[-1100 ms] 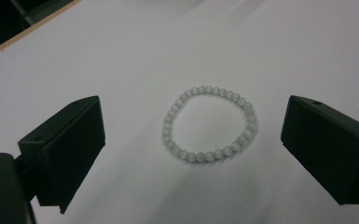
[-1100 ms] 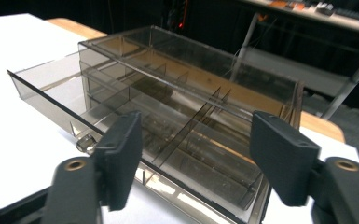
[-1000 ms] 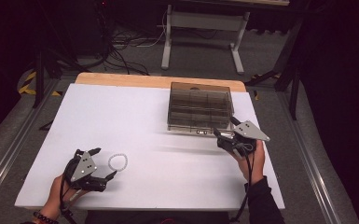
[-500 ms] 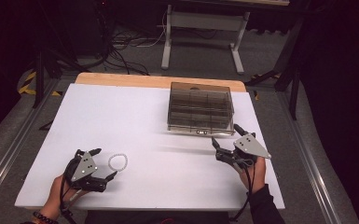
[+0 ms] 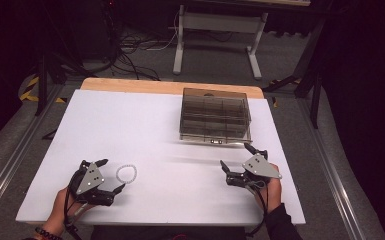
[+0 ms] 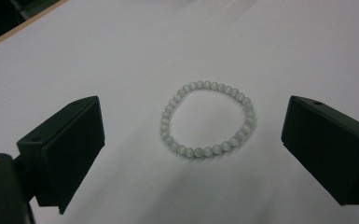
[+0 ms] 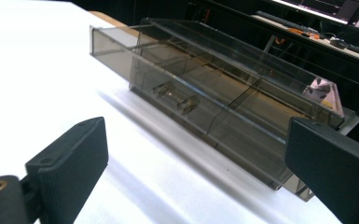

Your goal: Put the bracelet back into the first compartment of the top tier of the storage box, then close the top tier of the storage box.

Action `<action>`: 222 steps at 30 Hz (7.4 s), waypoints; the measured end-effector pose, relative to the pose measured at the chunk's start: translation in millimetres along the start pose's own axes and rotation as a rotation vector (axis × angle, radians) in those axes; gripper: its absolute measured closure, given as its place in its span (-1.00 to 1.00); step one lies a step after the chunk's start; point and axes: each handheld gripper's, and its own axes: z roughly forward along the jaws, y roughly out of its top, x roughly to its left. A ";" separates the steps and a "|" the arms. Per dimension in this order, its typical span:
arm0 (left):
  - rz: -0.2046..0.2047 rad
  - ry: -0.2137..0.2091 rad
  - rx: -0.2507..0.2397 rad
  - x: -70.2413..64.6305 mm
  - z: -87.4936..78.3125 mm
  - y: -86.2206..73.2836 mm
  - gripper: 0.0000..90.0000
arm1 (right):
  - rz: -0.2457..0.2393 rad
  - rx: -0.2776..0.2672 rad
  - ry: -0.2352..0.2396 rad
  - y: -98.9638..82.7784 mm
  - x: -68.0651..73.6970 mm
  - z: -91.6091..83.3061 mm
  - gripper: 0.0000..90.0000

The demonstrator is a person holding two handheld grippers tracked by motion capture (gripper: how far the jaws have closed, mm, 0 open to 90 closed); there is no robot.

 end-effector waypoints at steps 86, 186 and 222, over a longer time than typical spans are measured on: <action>-0.012 -0.115 0.041 10.5 57.7 35.6 0.91 | -0.011 0.124 0.096 -21.5 9.6 15.2 -0.74; -0.015 -0.159 -0.279 0.8 142.0 219.2 0.91 | -0.050 0.155 0.103 -25.7 12.4 19.0 -0.74; -0.005 -0.112 -0.231 -3.0 148.8 182.9 0.32 | -0.034 0.165 0.095 -24.5 12.3 19.6 -0.66</action>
